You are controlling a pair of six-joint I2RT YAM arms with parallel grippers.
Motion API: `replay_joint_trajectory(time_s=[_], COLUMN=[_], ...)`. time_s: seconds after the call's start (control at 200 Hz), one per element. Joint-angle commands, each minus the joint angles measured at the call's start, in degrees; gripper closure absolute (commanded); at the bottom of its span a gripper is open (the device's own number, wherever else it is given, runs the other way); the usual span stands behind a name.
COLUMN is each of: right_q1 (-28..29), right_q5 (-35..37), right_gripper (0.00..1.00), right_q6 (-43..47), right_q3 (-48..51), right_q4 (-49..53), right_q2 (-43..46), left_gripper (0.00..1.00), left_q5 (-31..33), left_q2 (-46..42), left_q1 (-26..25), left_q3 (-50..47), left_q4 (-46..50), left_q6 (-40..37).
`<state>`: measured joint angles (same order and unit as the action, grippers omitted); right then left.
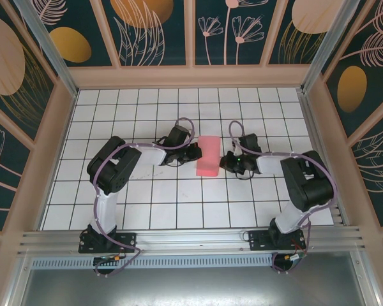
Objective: Fold a paper plane with a square sheet of paper (pick it up from the middle)
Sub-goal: First fold in half a square sheet of paper at the center of the table.
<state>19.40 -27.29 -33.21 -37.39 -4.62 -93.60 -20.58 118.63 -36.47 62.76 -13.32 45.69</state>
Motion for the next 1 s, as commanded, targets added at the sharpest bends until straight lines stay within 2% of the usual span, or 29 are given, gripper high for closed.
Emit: replay_joint_trajectory(time_s=[0.0, 0.12, 0.495, 0.671, 0.991], right_q1=[-0.9, 1.1, 5.9, 6.0, 4.9], right_q5=[1.0, 0.0, -3.2, -3.4, -1.9], right_gripper=[1.0, 1.0, 1.0, 1.0, 1.0], right_q6=[1.7, 1.1, -0.6, 0.5, 1.9], right_q3=[0.8, -1.9, -7.2, -4.4, 6.7], right_q4=[4.6, 3.7, 0.1, 1.8, 6.3], right_q2=[4.0, 5.5, -5.0, -4.8, 2.4], left_gripper=[1.0, 1.0, 1.0, 1.0, 1.0], left_q5=[12.3, 12.4, 12.7, 12.8, 13.2], left_q2=[9.8, 9.8, 9.3, 9.3, 9.3], left_q1=[0.2, 0.2, 0.3, 0.2, 0.3], left_q3=[-5.0, -4.8, -4.7, -4.4, -4.0], left_q4=[14.1, 14.1, 14.6, 14.9, 15.2], left_q6=[-1.2, -1.3, -1.2, -1.1, -1.4])
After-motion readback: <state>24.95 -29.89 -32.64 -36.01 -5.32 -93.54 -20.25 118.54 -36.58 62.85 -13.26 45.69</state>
